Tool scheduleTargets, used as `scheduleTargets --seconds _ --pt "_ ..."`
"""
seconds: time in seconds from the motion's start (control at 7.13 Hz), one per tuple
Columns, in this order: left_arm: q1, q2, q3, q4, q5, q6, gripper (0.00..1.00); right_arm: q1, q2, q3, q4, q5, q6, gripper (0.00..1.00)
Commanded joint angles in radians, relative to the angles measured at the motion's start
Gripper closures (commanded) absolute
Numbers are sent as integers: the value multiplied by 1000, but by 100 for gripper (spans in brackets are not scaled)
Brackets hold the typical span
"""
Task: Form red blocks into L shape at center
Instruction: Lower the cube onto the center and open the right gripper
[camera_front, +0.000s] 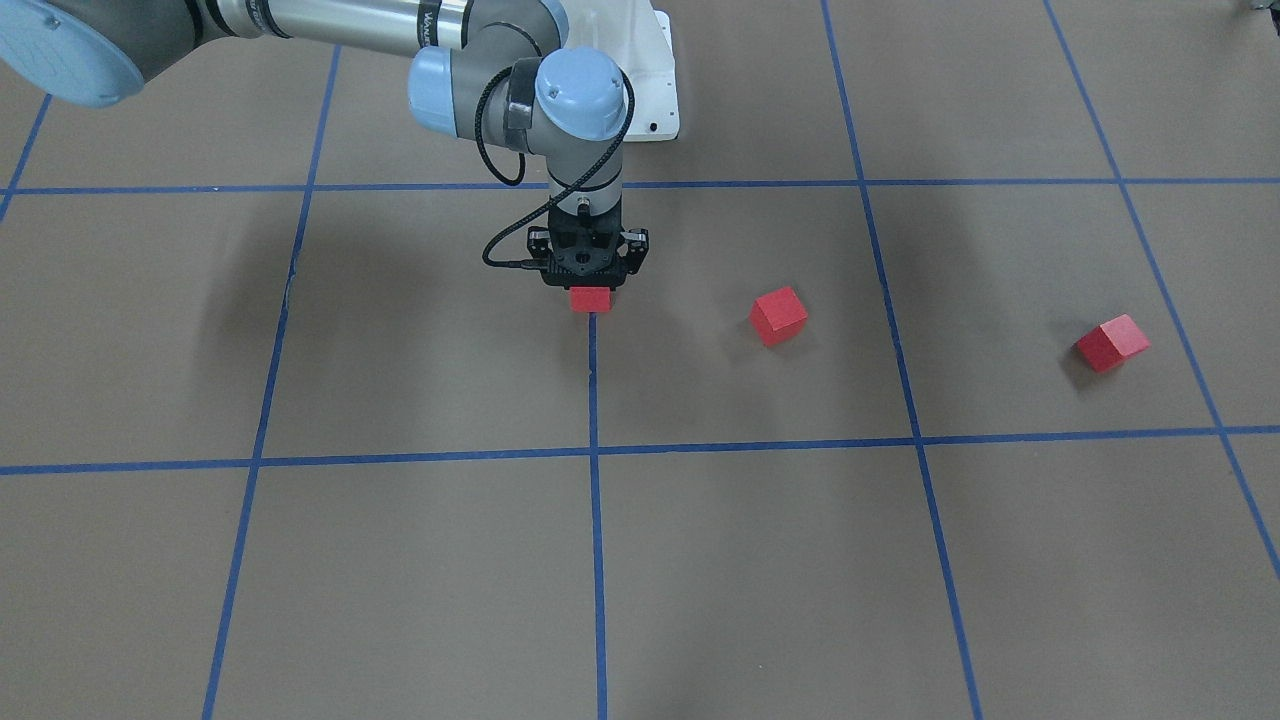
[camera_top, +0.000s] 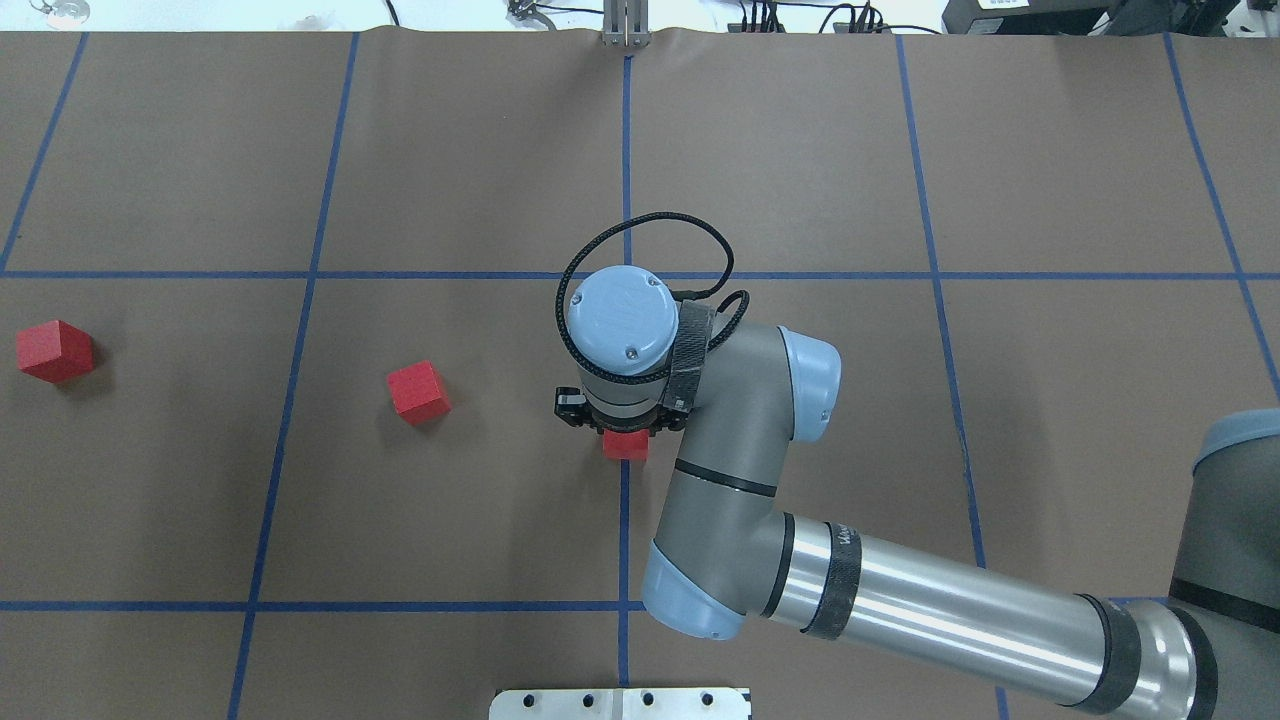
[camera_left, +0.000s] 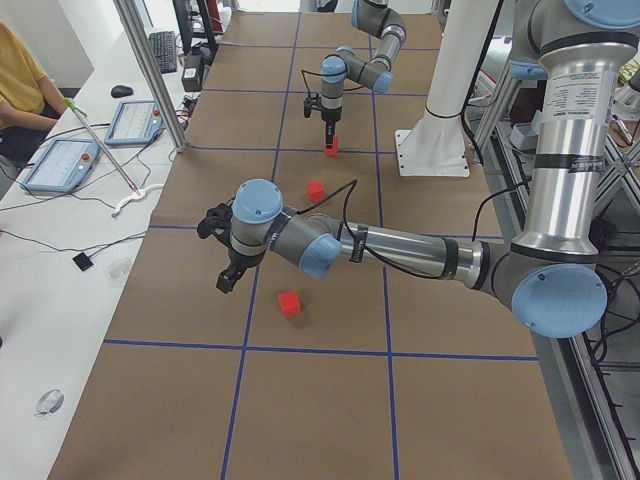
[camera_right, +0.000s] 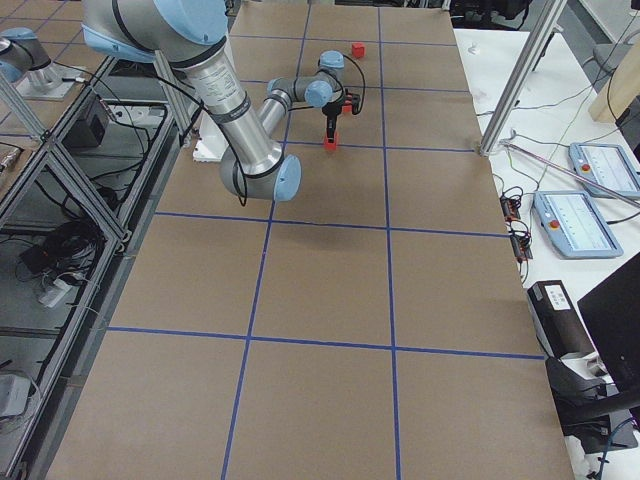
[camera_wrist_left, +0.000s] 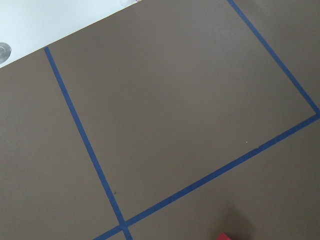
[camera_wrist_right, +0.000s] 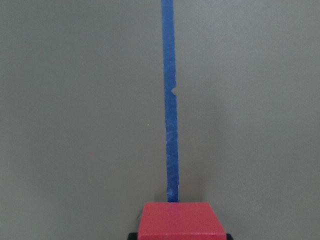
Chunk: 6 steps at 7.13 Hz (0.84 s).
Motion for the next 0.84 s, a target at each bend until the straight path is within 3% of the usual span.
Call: scheduleTargets --seconds 0.0,0.14,0.42,0.7 --pt "1 0 0 -1 0 0 0 0 0 0 1 -1 1 23" --pt "1 -2 0 1 0 0 0 0 1 0 3 -1 1 1" --pt "1 -2 -1 -1 1 -2 0 23 4 38 0 12 -2 1" --pt "51 -34 -13 -1 -3 -3 0 150 -18 92 -5 149 -62 1"
